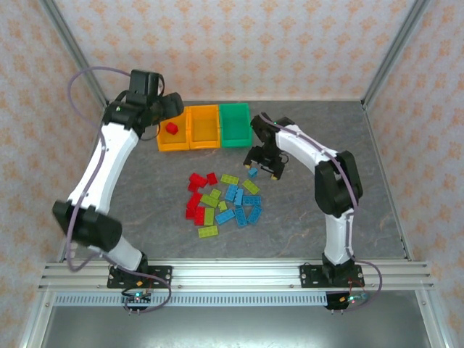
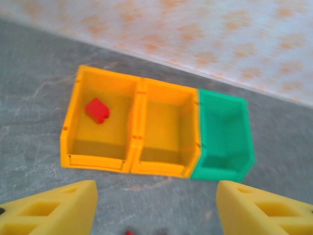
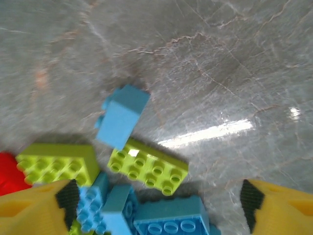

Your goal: Sort the legos into containers by color

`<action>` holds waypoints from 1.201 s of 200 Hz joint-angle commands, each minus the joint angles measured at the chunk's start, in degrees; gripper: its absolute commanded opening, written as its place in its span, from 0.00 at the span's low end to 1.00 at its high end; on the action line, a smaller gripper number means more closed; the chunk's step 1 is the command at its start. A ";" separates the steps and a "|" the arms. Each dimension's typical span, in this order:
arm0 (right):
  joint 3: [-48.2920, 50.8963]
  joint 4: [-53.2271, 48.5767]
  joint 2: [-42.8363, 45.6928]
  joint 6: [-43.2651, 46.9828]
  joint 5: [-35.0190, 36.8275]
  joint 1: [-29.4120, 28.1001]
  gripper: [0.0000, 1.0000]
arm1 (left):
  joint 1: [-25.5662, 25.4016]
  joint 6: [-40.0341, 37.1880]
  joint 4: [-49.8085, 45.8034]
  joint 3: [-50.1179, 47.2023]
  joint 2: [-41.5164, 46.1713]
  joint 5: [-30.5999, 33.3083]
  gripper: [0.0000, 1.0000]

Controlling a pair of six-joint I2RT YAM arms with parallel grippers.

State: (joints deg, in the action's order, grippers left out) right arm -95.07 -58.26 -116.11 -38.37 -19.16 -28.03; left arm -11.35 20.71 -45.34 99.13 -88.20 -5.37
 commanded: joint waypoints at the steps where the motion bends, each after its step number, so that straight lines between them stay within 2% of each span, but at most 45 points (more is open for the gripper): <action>1: -3.43 0.92 -1.68 -4.72 -0.09 0.19 0.81 | -3.79 -13.81 -1.74 -7.42 5.21 0.70 0.68; 19: -4.07 2.22 -3.96 -7.60 -0.94 0.20 0.76 | -5.14 -19.78 -0.49 -14.83 11.41 -2.54 0.71; 47: -4.80 3.27 -7.27 -9.70 -1.75 -0.05 0.67 | -5.17 -24.55 4.73 -25.10 21.05 -5.20 0.77; 77: -4.67 3.65 -8.94 -10.15 -3.05 -0.10 0.58 | -5.17 -28.21 7.18 -29.84 26.05 -6.00 0.82; 123: -4.82 4.79 -8.06 -9.20 -3.77 -0.03 0.21 | -5.23 -27.45 7.01 -29.99 24.51 -7.23 0.86; 136: -5.54 4.56 -6.16 -7.97 -2.31 -0.07 0.15 | -5.23 -26.48 7.54 -30.30 24.40 -7.68 0.87; 156: -7.62 5.95 -1.66 -3.78 0.20 -0.23 0.12 | -5.20 -25.06 7.76 -30.33 24.70 -8.11 0.88; 176: -9.42 10.74 2.41 4.90 1.71 -0.35 0.04 | -5.22 -23.14 8.22 -30.35 25.00 -8.65 0.90; 194: -11.11 15.53 3.56 11.76 4.41 -0.29 0.04 | -5.18 -21.10 8.96 -30.57 25.10 -9.05 0.91; 220: -18.97 17.24 -2.31 19.69 5.02 -0.27 0.07 | -5.23 -18.40 9.47 -30.38 25.14 -8.66 0.94; 240: -33.04 10.97 -11.72 22.22 5.15 -0.20 0.08 | -5.19 -16.39 9.13 -30.09 25.20 -8.13 0.95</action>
State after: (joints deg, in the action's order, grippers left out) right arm -117.03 -44.16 -117.84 -24.25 -16.69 -28.10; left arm -16.78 0.49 -37.82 69.25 -63.75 -13.34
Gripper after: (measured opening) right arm 0.164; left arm 0.943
